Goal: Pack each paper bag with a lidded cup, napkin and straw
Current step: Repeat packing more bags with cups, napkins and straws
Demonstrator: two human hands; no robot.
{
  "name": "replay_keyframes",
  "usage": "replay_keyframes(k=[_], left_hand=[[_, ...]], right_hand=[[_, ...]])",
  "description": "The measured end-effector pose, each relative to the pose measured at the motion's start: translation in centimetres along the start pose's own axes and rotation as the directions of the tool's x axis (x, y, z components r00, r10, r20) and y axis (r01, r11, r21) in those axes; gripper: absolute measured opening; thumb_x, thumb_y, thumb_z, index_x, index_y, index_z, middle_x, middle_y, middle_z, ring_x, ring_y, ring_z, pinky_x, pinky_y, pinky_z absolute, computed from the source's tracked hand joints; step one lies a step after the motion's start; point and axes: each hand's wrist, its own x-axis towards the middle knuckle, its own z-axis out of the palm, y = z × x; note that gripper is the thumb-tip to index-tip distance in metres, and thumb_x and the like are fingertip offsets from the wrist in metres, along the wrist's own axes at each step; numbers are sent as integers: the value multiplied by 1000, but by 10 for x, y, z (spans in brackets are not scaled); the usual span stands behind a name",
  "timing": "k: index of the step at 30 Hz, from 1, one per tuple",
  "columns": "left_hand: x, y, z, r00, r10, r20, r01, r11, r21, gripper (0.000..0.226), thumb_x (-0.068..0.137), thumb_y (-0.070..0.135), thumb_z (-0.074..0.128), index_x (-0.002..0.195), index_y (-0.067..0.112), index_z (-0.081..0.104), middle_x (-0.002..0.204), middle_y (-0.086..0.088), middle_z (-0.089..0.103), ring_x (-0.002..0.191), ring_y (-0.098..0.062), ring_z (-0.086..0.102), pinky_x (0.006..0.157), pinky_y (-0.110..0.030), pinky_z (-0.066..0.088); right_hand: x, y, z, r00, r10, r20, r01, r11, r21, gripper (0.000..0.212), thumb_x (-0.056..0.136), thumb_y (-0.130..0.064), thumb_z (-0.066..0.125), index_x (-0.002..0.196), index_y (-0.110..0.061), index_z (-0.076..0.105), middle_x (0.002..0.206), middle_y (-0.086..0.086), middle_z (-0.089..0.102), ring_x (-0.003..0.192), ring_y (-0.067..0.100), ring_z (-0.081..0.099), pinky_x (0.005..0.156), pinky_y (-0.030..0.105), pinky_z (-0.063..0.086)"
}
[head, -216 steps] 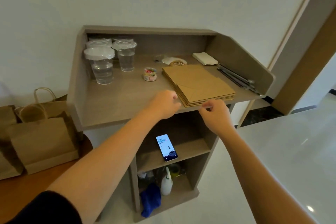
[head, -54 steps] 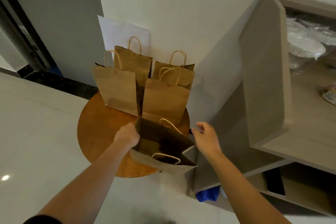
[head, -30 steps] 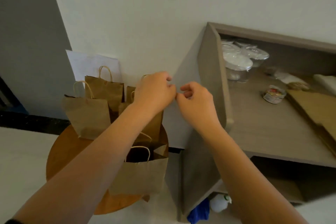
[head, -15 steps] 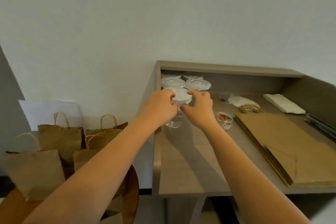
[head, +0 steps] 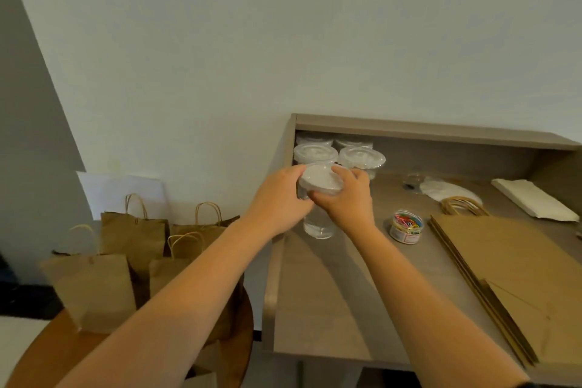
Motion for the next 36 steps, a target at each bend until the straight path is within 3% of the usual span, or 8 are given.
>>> replay_keyframes(k=[4, 9, 12, 15, 21, 27, 33, 36], left_hand=[[-11, 1, -2, 998, -6, 69, 23, 966, -256, 83, 70, 31, 82, 137, 27, 35, 127, 20, 49, 117, -3, 46, 84, -6, 37], [-30, 15, -14, 999, 30, 30, -4, 773, -634, 83, 66, 8, 84, 132, 27, 37, 111, 23, 55, 96, 18, 54, 75, -6, 47], [-40, 15, -31, 998, 29, -52, -57, 700, -712, 88, 55, 16, 90, 130, 25, 45, 116, 5, 62, 105, -5, 62, 86, -29, 54], [-57, 4, -51, 994, 45, -99, -102, 707, -700, 90, 49, 29, 88, 130, 25, 47, 120, 4, 63, 112, -12, 60, 91, -38, 53], [-109, -47, -89, 997, 54, -48, -72, 766, -639, 80, 66, 12, 84, 135, 17, 44, 124, 0, 60, 116, -12, 57, 94, -33, 52], [-172, -116, -102, 999, -28, 24, 37, 777, -628, 90, 54, 21, 86, 133, 20, 44, 120, -2, 62, 113, -18, 60, 94, -41, 51], [-207, -168, -92, 987, -93, 134, 154, 799, -581, 91, 59, 26, 84, 137, 26, 36, 128, 5, 54, 121, -11, 52, 100, -34, 47], [-210, -198, -91, 942, -233, 242, 328, 792, -515, 78, 69, 23, 82, 133, 26, 40, 130, 8, 52, 122, -8, 49, 105, -37, 42]], right_hand=[[-17, -27, -26, 996, -28, -90, 34, 997, 73, 72, 72, -32, 78, 135, -19, 47, 137, 2, 33, 120, 17, 44, 92, 24, 37], [-52, -79, -58, 984, -138, -116, 151, 982, 113, 70, 69, -34, 80, 132, -24, 50, 124, -4, 40, 103, 5, 41, 68, 8, 35], [-74, -106, -60, 984, -156, -81, 166, 978, 130, 71, 67, -37, 81, 130, -27, 50, 123, -5, 42, 103, 8, 47, 72, 13, 39], [-93, -123, -51, 983, -181, -15, 182, 975, 127, 76, 63, -42, 82, 130, -27, 50, 127, -1, 46, 111, 13, 51, 82, 23, 45], [-120, -157, -19, 923, -195, 333, 210, 978, -11, 82, 65, -64, 68, 134, -28, 39, 138, -3, 37, 120, 17, 44, 92, 33, 43], [-137, -172, 45, 745, -125, 656, 199, 979, -39, 89, 67, -51, 75, 141, -29, 30, 139, -6, 41, 115, 14, 47, 96, 32, 44], [-158, -161, 109, 702, -138, 698, 348, 922, -168, 81, 66, -52, 75, 134, -23, 40, 121, -5, 49, 106, 16, 49, 82, 27, 45], [-157, -139, 129, 718, -113, 687, 354, 909, -220, 88, 66, -58, 72, 138, -25, 34, 133, -1, 44, 112, 18, 45, 85, 29, 43]])
